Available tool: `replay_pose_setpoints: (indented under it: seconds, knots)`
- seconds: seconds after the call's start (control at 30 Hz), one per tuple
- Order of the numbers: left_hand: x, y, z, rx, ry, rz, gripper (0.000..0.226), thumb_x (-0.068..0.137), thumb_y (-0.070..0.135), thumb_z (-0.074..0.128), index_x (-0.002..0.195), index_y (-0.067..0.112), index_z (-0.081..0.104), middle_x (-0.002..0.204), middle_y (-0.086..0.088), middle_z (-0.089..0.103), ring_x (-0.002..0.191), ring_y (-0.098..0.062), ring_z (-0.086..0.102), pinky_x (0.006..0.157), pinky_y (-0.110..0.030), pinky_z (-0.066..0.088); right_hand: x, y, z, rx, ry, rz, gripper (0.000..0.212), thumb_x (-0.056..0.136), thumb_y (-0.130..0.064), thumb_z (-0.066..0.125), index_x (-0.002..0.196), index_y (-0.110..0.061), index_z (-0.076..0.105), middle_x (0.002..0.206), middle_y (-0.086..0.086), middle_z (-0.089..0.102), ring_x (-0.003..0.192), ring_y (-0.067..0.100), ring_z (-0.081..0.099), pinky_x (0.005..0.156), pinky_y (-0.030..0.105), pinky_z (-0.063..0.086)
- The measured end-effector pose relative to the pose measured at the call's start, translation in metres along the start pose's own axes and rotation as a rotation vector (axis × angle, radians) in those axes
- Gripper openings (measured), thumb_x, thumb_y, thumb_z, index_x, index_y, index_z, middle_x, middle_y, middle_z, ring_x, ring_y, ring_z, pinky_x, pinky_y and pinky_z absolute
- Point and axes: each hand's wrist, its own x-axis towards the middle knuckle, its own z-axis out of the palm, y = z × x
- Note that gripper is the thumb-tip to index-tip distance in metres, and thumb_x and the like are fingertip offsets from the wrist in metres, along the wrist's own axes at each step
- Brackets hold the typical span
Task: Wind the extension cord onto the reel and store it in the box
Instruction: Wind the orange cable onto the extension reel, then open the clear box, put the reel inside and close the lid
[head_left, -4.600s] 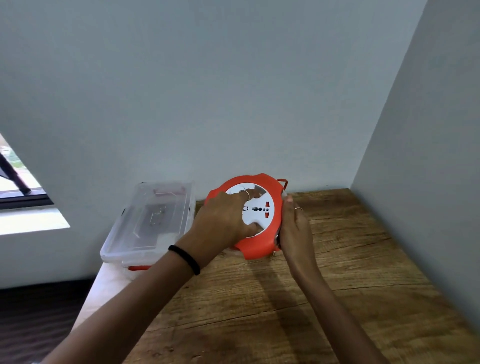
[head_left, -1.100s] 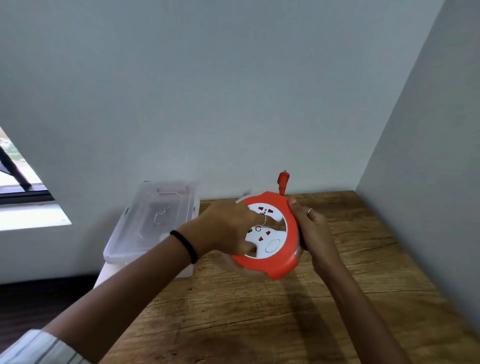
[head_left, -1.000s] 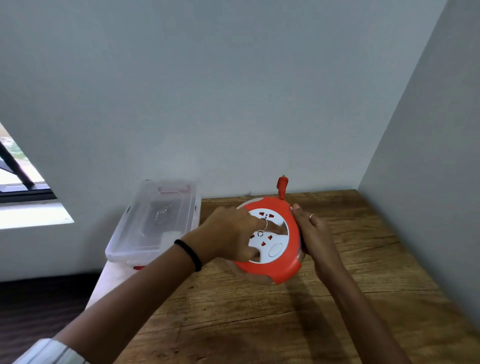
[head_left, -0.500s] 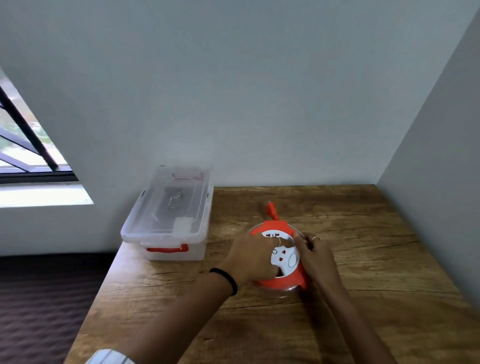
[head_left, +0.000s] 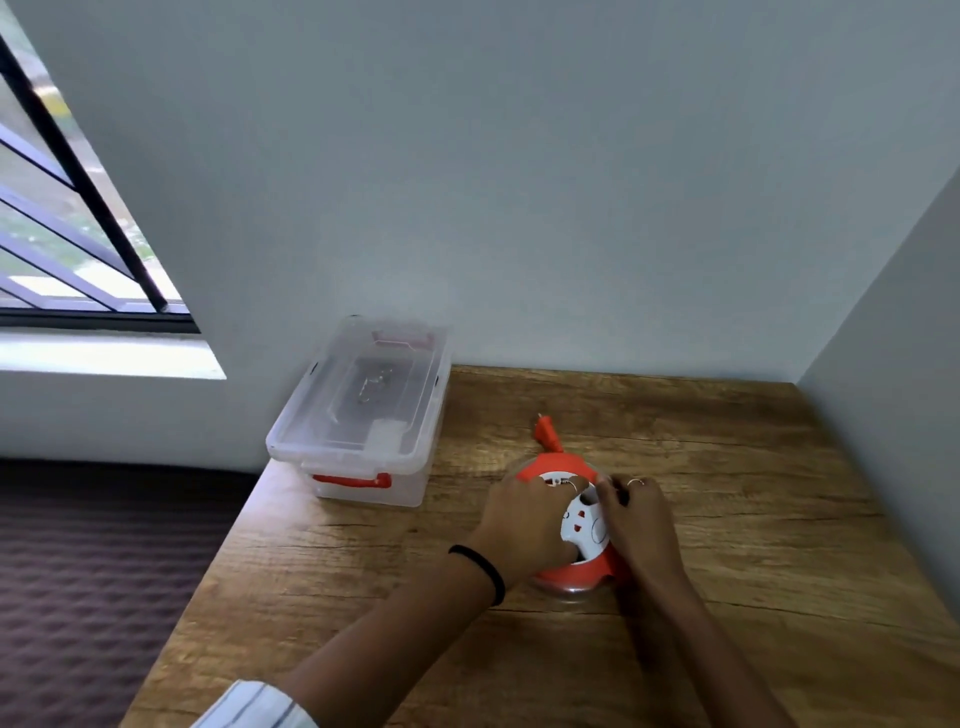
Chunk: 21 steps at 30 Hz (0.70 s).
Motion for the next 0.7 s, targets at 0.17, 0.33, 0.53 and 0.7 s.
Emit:
replay_pose_setpoints:
  seconds: [0.17, 0.33, 0.53, 0.7]
  knots:
    - [-0.006, -0.001, -0.006, -0.060, 0.057, -0.048, 0.047, 0.086, 0.037, 0.060, 0.128, 0.020, 0.053, 0.116, -0.003, 0.062, 0.103, -0.022, 0.059, 0.074, -0.029, 0.045, 0.006, -0.010, -0.011, -0.028, -0.076, -0.048, 0.022, 0.092, -0.015, 0.057, 0.107, -0.004, 0.070, 0.096, 0.012, 0.071, 0.074, 0.010, 0.055, 0.063, 0.020, 0.035]
    - [-0.025, -0.024, -0.032, -0.246, 0.288, -0.232, 0.039, 0.093, 0.043, 0.053, 0.125, 0.021, 0.058, 0.113, 0.002, 0.067, 0.093, -0.010, 0.062, 0.078, -0.022, 0.049, 0.014, -0.032, -0.015, 0.048, -0.030, -0.086, 0.016, 0.089, -0.014, 0.054, 0.079, -0.012, 0.066, 0.090, 0.012, 0.065, 0.089, 0.027, 0.061, 0.075, 0.036, 0.048]
    - [-0.065, -0.086, -0.072, -0.338, 0.779, -0.411, 0.031, 0.090, 0.030, 0.059, 0.121, 0.027, 0.060, 0.120, 0.010, 0.061, 0.099, -0.013, 0.060, 0.075, -0.021, 0.055, 0.013, -0.100, 0.010, 0.142, -0.217, -0.269, 0.029, 0.094, -0.026, 0.055, 0.120, -0.012, 0.060, 0.114, 0.004, 0.058, 0.101, 0.012, 0.057, 0.084, 0.024, 0.043]
    - [-0.071, -0.141, -0.091, -0.306, 0.783, -0.544, 0.043, 0.087, 0.021, 0.064, 0.129, 0.017, 0.056, 0.132, -0.004, 0.057, 0.120, -0.023, 0.052, 0.101, -0.032, 0.041, 0.011, -0.143, 0.035, 0.199, -0.357, -0.243, 0.039, 0.093, -0.025, 0.056, 0.130, -0.014, 0.052, 0.124, 0.002, 0.059, 0.105, 0.009, 0.053, 0.083, 0.016, 0.041]
